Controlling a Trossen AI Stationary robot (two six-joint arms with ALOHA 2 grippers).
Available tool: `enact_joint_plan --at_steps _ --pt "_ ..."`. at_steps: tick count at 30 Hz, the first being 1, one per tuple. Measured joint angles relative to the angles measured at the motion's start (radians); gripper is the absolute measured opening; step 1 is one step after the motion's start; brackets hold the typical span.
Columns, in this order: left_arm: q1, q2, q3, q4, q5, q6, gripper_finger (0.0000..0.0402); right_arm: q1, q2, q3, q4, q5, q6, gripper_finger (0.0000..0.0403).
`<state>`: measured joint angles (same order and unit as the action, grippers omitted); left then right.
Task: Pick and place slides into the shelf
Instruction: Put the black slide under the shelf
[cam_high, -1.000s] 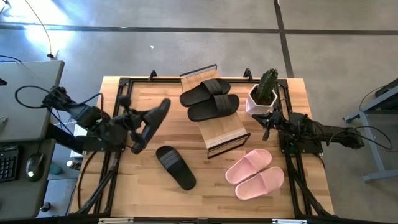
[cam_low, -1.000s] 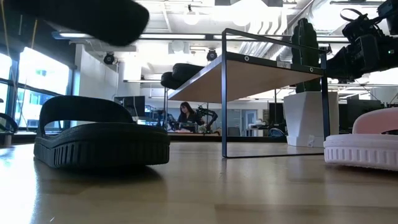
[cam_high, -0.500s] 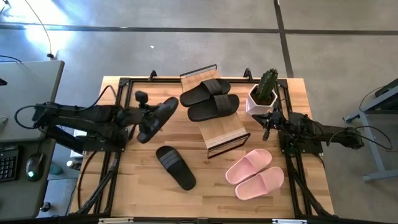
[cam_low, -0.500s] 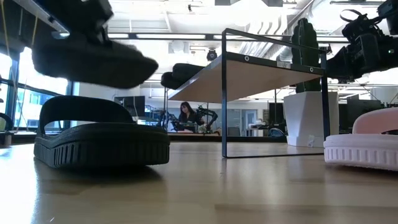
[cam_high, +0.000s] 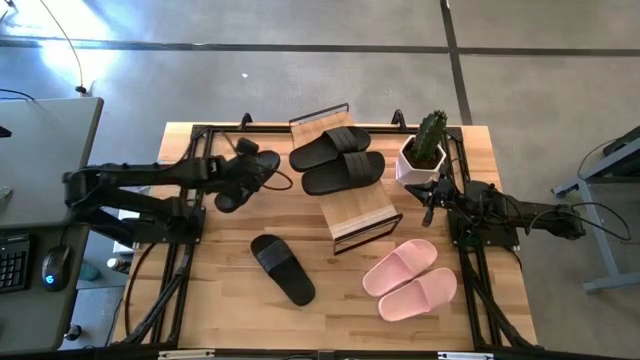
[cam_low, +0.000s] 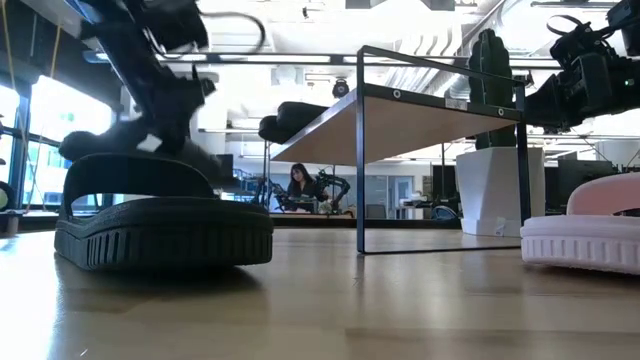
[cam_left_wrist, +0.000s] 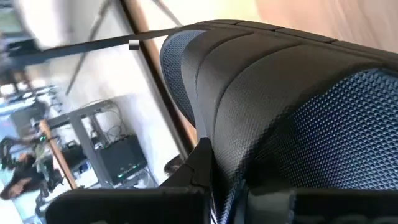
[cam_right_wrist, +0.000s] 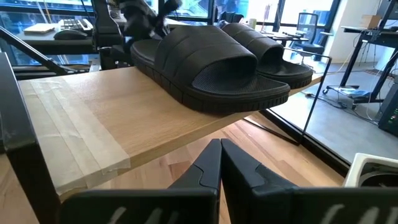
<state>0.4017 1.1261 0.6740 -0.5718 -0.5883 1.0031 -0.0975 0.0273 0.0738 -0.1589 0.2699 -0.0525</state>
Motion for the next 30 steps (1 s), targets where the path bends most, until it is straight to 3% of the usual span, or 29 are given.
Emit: enact_joint_plan --at_steps 10,14,23,30 --pt "-0.001 0.175 0.000 0.222 0.074 0.175 0.0000 0.000 0.000 0.000 0.000 0.002 0.000 0.0000" --pt "0.010 0.190 0.000 0.297 0.107 0.233 0.0000 0.000 0.000 0.000 0.000 0.002 0.000 0.0000" --pt "0.127 0.191 0.001 0.417 0.326 0.282 0.0000 0.000 0.001 0.000 0.000 0.000 0.003 0.0000" --pt "0.145 0.223 0.001 0.445 0.353 0.384 0.0000 0.000 0.001 0.000 0.000 -0.001 0.029 0.0000"
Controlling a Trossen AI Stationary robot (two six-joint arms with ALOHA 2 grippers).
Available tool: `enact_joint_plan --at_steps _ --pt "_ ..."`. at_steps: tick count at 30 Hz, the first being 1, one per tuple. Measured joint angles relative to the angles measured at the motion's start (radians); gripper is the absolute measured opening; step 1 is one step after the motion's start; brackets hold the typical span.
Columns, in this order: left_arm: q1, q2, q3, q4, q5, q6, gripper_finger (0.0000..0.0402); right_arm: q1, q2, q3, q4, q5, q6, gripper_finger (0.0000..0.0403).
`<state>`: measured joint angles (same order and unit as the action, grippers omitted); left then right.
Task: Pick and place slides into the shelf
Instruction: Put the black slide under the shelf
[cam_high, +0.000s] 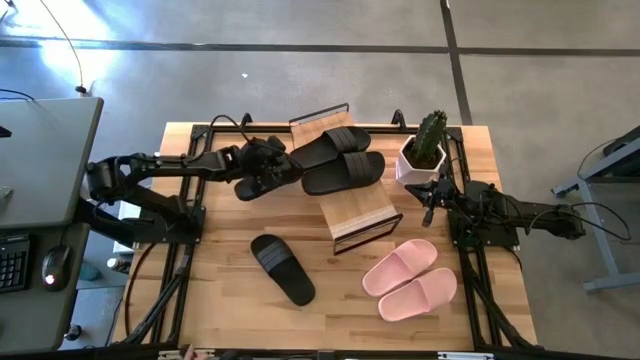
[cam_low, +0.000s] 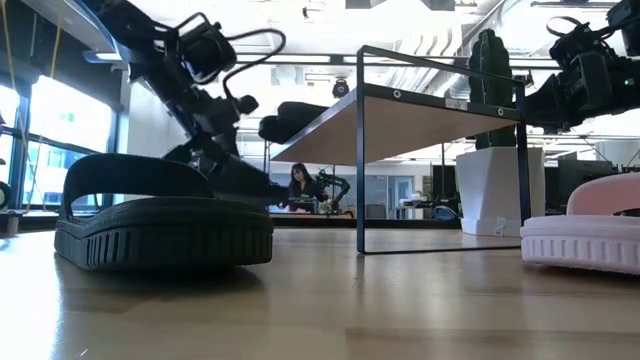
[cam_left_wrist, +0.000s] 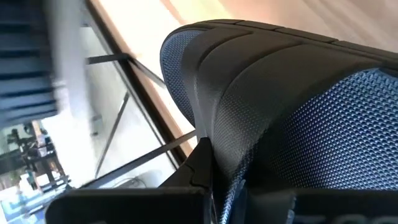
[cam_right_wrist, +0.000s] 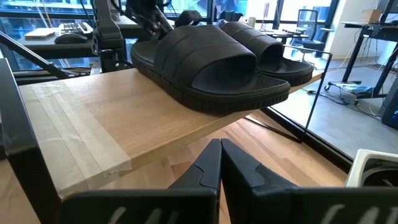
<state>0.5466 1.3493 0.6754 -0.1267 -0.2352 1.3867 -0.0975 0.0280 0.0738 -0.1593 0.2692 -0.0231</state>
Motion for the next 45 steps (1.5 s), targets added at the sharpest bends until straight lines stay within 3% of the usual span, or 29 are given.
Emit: enact_joint_plan --at_steps 13,22,45 --pt "0.006 0.163 0.000 0.197 -0.021 0.095 0.0001 0.000 0.000 0.000 0.000 -0.004 -0.003 0.0000" --pt "0.010 0.174 0.000 0.207 -0.074 0.101 0.0005 0.000 0.009 0.000 -0.001 -0.007 -0.002 0.0000" --pt "0.009 0.175 0.000 0.202 -0.153 0.101 0.0131 0.000 0.025 0.000 -0.001 -0.008 0.019 0.0000"
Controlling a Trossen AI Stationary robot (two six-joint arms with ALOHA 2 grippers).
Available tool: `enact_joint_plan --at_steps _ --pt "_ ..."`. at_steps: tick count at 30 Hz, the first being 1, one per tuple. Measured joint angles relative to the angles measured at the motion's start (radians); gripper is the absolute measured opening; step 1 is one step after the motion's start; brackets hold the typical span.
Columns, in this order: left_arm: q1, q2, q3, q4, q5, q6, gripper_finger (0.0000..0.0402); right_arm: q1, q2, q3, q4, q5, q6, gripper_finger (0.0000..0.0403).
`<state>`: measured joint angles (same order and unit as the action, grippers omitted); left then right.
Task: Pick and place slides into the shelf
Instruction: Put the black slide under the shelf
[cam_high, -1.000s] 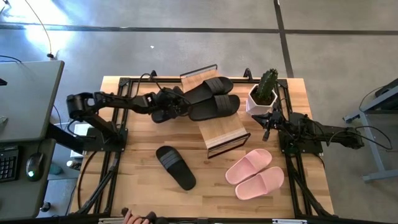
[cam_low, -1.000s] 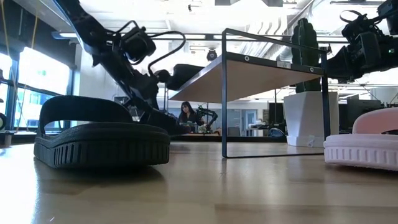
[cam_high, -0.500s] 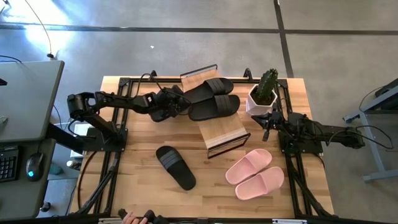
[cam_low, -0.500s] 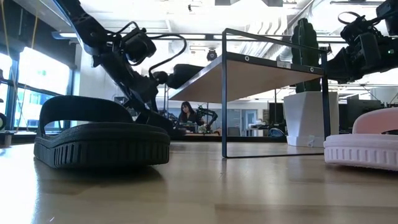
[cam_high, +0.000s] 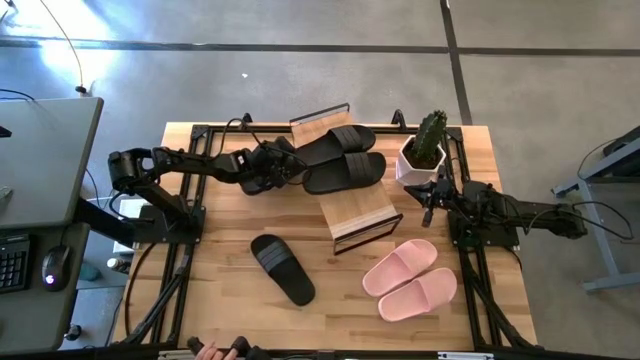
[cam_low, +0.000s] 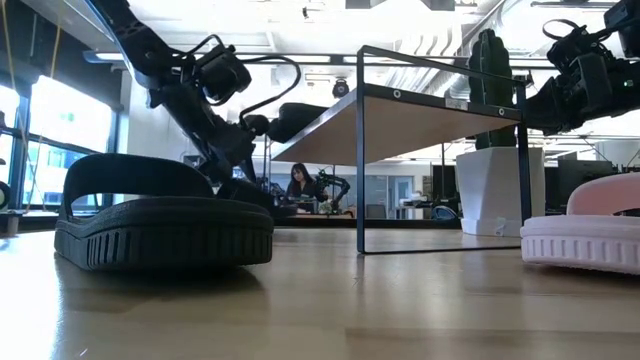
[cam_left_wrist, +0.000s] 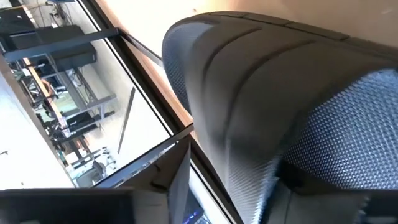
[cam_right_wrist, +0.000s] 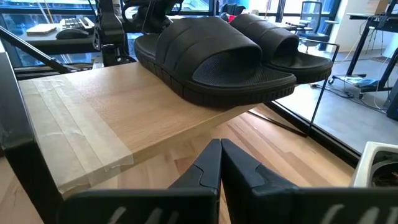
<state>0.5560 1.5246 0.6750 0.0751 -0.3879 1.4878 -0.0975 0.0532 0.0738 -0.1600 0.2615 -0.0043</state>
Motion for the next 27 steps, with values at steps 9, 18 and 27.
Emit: enact_joint_plan --at_steps 9,18,27 --pt "-0.056 -0.001 0.000 -0.090 -0.071 0.010 0.0160 0.000 0.000 0.000 0.000 0.000 -0.003 0.0000" --pt "-0.088 -0.001 0.000 -0.100 -0.204 0.011 0.0156 0.000 0.000 0.000 0.000 0.000 -0.004 0.0000" --pt "-0.114 -0.008 0.000 -0.137 -0.280 -0.046 0.0156 0.000 0.000 0.000 -0.001 -0.007 0.000 0.0000"
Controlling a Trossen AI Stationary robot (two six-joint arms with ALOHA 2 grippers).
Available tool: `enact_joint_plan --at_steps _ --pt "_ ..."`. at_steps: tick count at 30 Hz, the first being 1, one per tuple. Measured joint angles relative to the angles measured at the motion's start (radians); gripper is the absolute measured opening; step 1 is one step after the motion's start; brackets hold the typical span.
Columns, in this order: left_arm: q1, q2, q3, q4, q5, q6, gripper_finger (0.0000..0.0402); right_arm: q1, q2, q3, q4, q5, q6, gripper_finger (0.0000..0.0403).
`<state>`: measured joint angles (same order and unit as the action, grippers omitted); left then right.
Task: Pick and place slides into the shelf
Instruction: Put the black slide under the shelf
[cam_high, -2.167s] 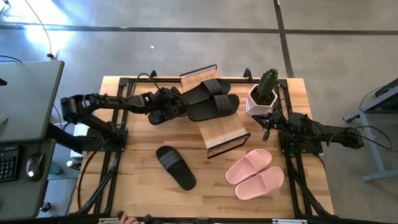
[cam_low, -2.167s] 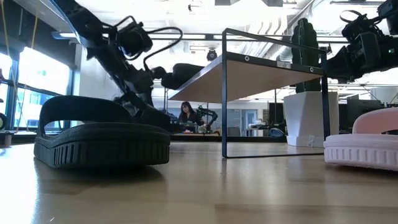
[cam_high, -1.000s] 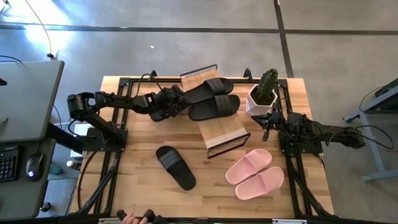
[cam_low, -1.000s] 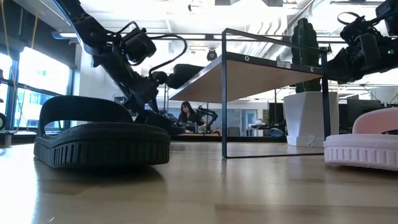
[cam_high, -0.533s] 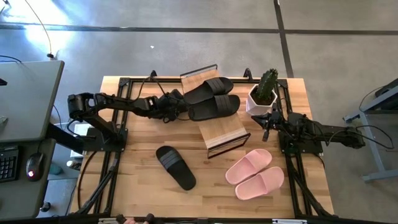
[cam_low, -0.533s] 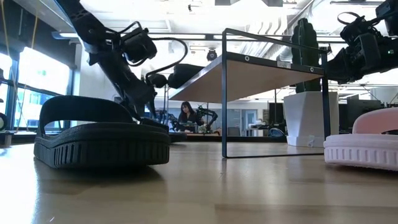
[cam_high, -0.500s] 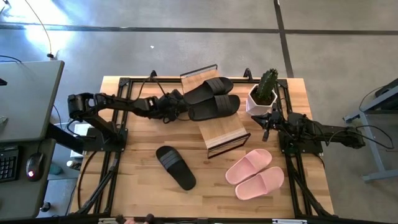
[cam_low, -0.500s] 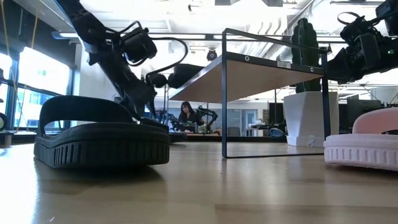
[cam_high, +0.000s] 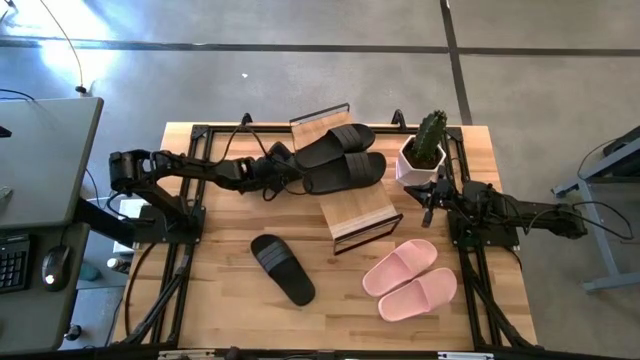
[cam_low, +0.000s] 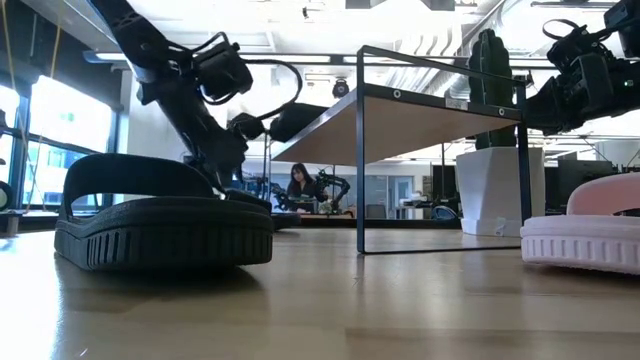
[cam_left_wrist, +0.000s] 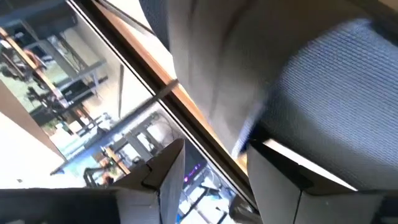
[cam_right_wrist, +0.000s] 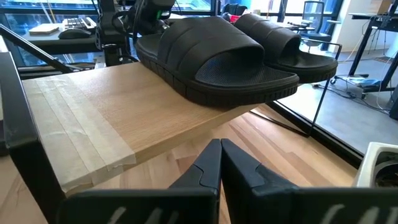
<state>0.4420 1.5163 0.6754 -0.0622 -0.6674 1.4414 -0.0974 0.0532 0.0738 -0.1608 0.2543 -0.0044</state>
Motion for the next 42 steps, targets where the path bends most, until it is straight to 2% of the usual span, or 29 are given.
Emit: enact_joint_plan --at_steps 5,11,13,18,23,25,28,30,33,35,36,38,42 --pt "-0.048 -0.047 0.000 -0.083 -0.086 -0.100 0.0156 0.000 0.000 0.000 0.000 0.000 0.000 0.0000" --pt "-0.103 -0.165 0.000 -0.196 -0.178 -0.250 0.0156 0.000 0.000 0.000 0.000 -0.001 -0.003 0.0000" --pt "-0.122 -0.210 0.000 -0.213 -0.239 -0.319 0.0156 0.000 0.000 0.000 0.000 0.000 -0.002 0.0000" --pt "-0.181 -0.318 0.000 -0.207 -0.515 -0.675 0.0156 0.000 0.000 0.000 0.000 0.000 0.000 0.0000" --pt "-0.220 -0.430 0.001 -0.294 -0.512 -0.964 0.0147 0.000 0.000 0.000 0.000 0.000 0.000 0.0000" --pt "-0.217 -0.462 0.011 -0.341 -0.458 -1.103 0.0133 0.000 0.000 0.000 0.000 0.000 0.000 0.0000" --pt "-0.169 -0.488 0.062 -0.419 -0.273 -1.302 0.0104 0.000 0.000 0.000 0.000 0.001 -0.001 0.0000" --pt "-0.132 -0.490 0.108 -0.450 -0.119 -1.417 0.0080 0.000 0.000 0.000 0.000 0.005 -0.002 0.0000" --pt "-0.057 -0.482 0.194 -0.526 0.169 -1.603 0.0042 0.000 0.000 0.000 0.000 0.005 -0.001 0.0000" --pt "0.002 -0.477 0.243 -0.599 0.364 -1.683 0.0015 0.000 0.000 0.000 0.001 0.005 0.004 0.0000" --pt "0.033 -0.475 0.262 -0.642 0.429 -1.708 0.0008 0.000 0.000 0.000 0.001 0.004 0.004 0.0000" --pt "0.084 -0.470 0.289 -0.722 0.477 -1.772 0.0007 0.000 0.000 0.000 0.000 0.000 0.004 0.0000" --pt "0.181 -0.441 0.283 -0.944 0.474 -1.871 0.0019 0.000 0.000 0.000 0.000 -0.004 0.004 0.0000"
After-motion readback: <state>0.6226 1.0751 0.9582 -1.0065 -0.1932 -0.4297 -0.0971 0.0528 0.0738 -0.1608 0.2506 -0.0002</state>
